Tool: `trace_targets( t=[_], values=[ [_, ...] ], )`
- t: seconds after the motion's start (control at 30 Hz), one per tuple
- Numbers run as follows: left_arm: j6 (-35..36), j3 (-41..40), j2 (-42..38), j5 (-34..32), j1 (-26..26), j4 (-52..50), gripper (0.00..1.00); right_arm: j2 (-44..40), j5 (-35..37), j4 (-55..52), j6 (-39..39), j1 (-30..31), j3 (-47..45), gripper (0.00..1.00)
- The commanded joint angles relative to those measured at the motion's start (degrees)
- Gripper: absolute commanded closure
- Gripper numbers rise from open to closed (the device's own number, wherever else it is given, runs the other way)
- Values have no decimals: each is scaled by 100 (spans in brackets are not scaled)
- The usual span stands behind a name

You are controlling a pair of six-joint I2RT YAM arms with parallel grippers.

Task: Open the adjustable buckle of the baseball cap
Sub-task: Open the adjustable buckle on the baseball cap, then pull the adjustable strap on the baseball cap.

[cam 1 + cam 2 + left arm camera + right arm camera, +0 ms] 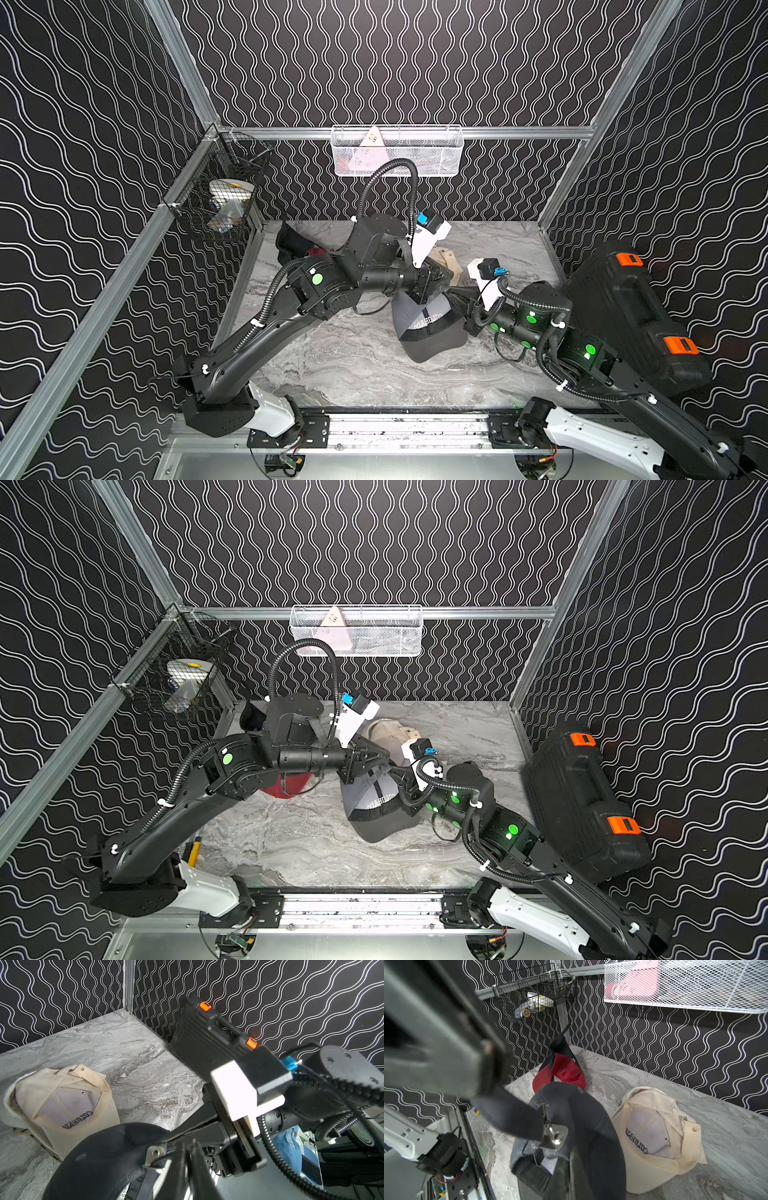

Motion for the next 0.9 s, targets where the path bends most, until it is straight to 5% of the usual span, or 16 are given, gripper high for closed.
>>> trace_targets(
  t=[0.0,0.3,0.43,0.87],
  values=[
    [-28,-139,-162,-180,2,273,52,-78,321,374,413,-1,-15,100],
    [94,-470,-561,-473,2,354,42,-221,730,445,988,-4,-55,100],
    [193,-789,-617,-196,-11,449,54,-350,890,530,1245,-4,-29,100],
    [511,-749,-191,-508,-200,643,62,-317,380,581,1740,-4,117,100]
  ],
)
